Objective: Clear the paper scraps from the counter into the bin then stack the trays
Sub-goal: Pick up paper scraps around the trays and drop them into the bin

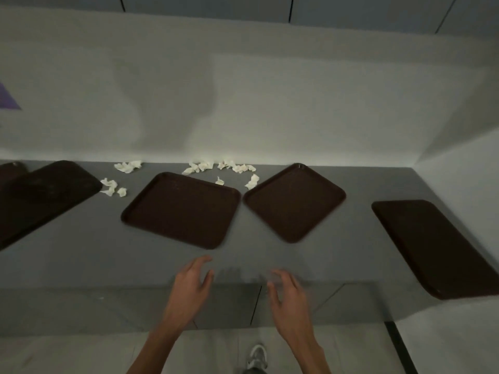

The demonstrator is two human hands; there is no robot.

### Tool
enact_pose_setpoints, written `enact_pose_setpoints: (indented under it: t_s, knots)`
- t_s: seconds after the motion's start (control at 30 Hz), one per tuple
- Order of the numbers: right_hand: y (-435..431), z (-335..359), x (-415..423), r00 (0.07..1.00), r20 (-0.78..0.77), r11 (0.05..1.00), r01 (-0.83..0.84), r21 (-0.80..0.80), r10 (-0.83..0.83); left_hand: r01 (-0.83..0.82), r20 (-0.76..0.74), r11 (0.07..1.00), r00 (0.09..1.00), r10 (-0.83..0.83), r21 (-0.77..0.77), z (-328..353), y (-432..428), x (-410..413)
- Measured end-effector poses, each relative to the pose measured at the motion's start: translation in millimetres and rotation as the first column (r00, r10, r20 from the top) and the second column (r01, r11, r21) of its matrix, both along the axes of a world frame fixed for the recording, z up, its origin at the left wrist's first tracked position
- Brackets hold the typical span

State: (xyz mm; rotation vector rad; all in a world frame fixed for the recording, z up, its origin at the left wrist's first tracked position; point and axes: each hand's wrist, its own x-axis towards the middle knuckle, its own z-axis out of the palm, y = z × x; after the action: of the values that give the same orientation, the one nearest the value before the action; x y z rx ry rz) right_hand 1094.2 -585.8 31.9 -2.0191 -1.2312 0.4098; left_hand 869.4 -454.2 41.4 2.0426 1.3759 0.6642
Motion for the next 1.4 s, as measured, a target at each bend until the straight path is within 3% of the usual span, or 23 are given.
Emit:
enact_pose_setpoints:
  t_s: [0.23,0.4,0.5,0.67,0.8,0.97,1.13,1.3,1.4]
  knots:
    - [132,-24,43,0.999,0.036,1.0,-0.025,-0.008,0.025,0.006,-0.016,1.0,1.0,-0.006,-0.009,-22,115,32]
    - [251,-14,73,0.995,0.007,0.99,-0.099,-0.102,0.1,0.016,-0.081,0.996,0.996,-0.023,-0.085,-27,191,60]
    - [331,-16,94,0.987,0.089,0.981,-0.12,-0.155,0.135,0.033,-0.105,0.994,0.993,-0.044,-0.102,-27,237,76]
    - [432,-35,113,0.897,0.395,0.938,-0.058,-0.341,0.199,0.052,-0.115,0.998,0.992,-0.056,-0.033,-22,281,94]
    - [470,-52,113,0.845,0.433,0.847,-0.042,-0.529,0.313,0.087,-0.149,0.995,0.985,-0.093,-0.044,-28,314,95]
    - [483,-63,103,0.882,0.34,0.853,-0.121,-0.508,0.327,0.142,-0.206,0.989,0.967,-0.149,-0.046,-29,362,108]
    - [463,-40,93,0.971,0.207,0.934,-0.037,-0.356,0.117,0.193,-0.313,0.978,0.927,-0.206,-0.074,-29,420,147]
    - [413,-6,82,0.996,0.07,0.988,0.057,-0.145,-0.047,0.204,-0.51,0.95,0.806,-0.3,-0.237,-42,454,187]
    - [379,7,82,0.988,0.073,0.988,0.138,-0.068,-0.133,0.231,-0.581,0.942,0.743,-0.333,-0.244,-58,463,197]
